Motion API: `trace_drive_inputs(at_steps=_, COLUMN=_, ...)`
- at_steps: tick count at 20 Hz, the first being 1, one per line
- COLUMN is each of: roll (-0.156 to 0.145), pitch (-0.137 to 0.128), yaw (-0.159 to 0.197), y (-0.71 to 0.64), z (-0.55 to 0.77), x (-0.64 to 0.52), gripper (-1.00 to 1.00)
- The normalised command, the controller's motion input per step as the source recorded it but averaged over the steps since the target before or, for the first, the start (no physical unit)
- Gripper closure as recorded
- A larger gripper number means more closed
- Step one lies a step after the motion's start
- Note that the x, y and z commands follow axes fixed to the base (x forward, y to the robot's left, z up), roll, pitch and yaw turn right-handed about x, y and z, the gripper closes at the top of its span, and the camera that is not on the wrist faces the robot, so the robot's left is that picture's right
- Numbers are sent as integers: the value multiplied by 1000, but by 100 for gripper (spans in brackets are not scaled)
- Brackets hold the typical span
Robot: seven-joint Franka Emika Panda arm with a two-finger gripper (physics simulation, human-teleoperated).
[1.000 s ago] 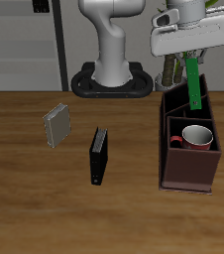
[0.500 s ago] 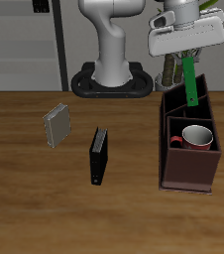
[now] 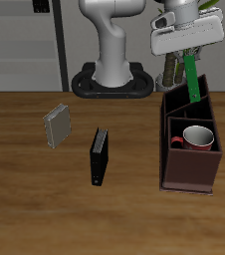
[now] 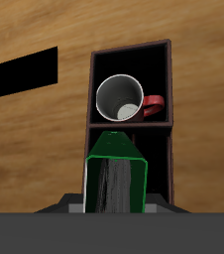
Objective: Place the red mug into the left desk caddy's right compartment and place the green book into the left desk caddy's back compartment
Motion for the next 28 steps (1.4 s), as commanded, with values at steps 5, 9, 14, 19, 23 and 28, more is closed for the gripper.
trace_drive_inputs(at_steps=5, roll=52, pitch=-12, yaw=23, y=153, z=-44, x=-220, gripper=100)
trace_drive_inputs(at_steps=9, roll=-17, pitch=15, yaw=-19, y=-32, z=-37, x=43, gripper=100)
trace_drive_inputs(at_steps=14, roll=-18, pitch=17, yaw=-13, y=-34, z=-92, x=119, gripper=100)
trace_drive_inputs(at_steps=19, roll=-11, pitch=39, yaw=-13, y=69, z=-190, x=117, gripper=100)
trace_drive_inputs(at_steps=23, roll=18, pitch=21, yaw=10, y=86, z=-150, x=34, gripper=100)
trace_drive_inputs(at_steps=28, roll=6, pitch=16, yaw=3, y=65, z=-93, x=44, gripper=100)
